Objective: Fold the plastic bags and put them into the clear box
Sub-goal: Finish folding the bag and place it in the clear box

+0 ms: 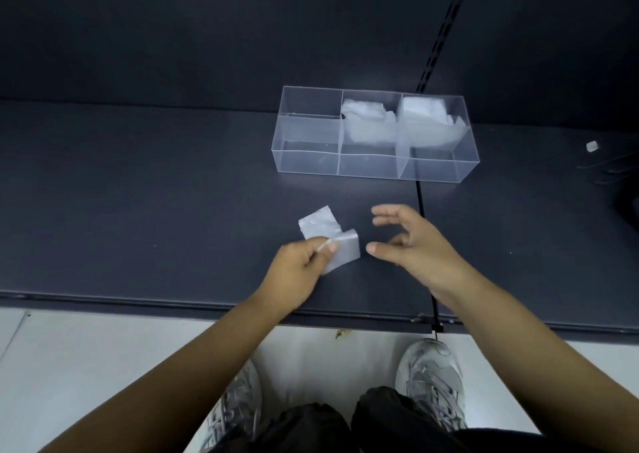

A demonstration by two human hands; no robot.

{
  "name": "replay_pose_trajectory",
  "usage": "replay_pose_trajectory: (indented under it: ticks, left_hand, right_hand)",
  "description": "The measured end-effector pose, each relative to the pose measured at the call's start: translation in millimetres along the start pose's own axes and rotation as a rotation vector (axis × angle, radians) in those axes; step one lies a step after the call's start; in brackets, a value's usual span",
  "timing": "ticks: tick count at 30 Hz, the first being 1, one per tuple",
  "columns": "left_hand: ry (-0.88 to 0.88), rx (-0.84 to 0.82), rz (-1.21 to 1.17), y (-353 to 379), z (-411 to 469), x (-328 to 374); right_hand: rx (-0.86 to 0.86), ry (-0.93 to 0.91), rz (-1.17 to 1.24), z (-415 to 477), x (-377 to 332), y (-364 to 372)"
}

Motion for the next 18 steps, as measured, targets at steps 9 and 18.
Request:
replay_pose_trajectory:
  ticks: [9, 18]
  left_hand:
    - [-0.477, -0.079, -0.503, -10.0, 28.1, 3.7]
    - [-0.043, 0.604, 0.096, -20.1, 24.1, 8.3]
  right_hand:
    - [-0.013, -0.088, -0.150, 44.3, 24.7, 40.2]
    - [0.062, -0.042, -0.391, 56.7, 19.0, 53.4]
Point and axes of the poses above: each hand's wrist, its own z-axis towards the middle knuckle, its own y-axis out of the palm, x = y × z, the point moved 2 cm from there along z, towards the middle knuckle, and after that the axes turned 15 degrees about -y, right-handed, at the moved point
